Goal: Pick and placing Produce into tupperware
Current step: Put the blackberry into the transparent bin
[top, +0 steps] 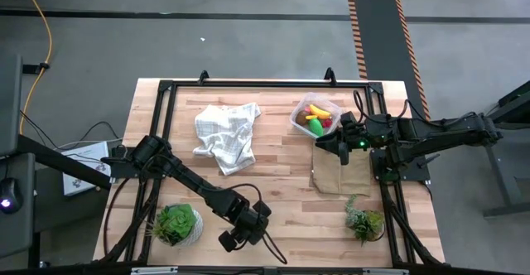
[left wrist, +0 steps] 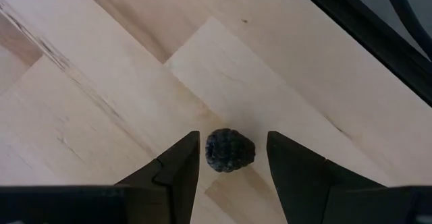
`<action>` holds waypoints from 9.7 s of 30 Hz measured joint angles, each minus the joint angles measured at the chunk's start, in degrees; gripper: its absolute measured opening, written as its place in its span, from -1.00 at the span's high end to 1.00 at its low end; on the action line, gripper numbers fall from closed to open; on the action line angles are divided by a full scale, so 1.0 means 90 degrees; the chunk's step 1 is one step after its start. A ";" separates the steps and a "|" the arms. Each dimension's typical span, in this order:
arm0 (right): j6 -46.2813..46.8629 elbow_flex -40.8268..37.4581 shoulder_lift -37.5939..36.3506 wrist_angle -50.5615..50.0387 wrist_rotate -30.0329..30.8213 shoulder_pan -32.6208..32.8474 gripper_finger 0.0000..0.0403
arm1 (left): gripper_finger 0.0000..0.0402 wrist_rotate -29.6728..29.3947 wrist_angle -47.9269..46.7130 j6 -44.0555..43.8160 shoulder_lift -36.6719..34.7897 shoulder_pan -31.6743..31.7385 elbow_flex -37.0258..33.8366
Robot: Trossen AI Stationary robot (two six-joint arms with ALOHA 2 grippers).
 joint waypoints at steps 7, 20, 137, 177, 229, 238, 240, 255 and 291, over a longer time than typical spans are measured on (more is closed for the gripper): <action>0.0000 0.0000 0.0000 0.0000 0.0000 0.0000 0.46 | 0.20 0.0004 -0.0003 0.0001 0.0000 0.0000 0.0000; -0.0001 0.0000 0.0000 0.0003 0.0101 -0.0002 0.46 | 0.20 0.0123 -0.0028 0.0011 0.0000 0.0002 -0.0002; 0.1010 0.0000 0.1461 0.0623 -0.1699 -0.2770 0.46 | 0.59 -0.2018 -0.1669 -0.0188 -0.2030 0.4238 0.2494; 0.5360 0.1008 0.4923 0.8634 -0.3798 -0.4075 0.39 | 0.59 0.0815 -0.1309 -0.0266 -0.2766 0.6305 0.2484; 0.5260 0.1005 0.4925 0.8384 -0.4126 -0.3838 0.15 | 0.59 0.0116 -0.1285 -0.0344 -0.2548 0.5831 0.2480; 0.5219 0.1003 0.4925 0.8368 -0.4138 -0.3840 0.37 | 0.59 0.0231 -0.1275 -0.0439 -0.2548 0.5831 0.2484; 0.5217 0.1003 0.4925 0.8368 -0.4141 -0.3840 0.38 | 0.59 0.0251 -0.1275 -0.0439 -0.2548 0.5831 0.2484; 0.5168 0.1003 0.4925 0.8293 -0.4160 -0.3837 0.38 | 0.59 0.0310 -0.1338 -0.0359 -0.2548 0.5780 0.2484; 0.5168 0.1003 0.4923 0.8241 -0.4092 -0.3849 0.41 | 0.59 0.0148 -0.1340 -0.0295 -0.2548 0.5790 0.2484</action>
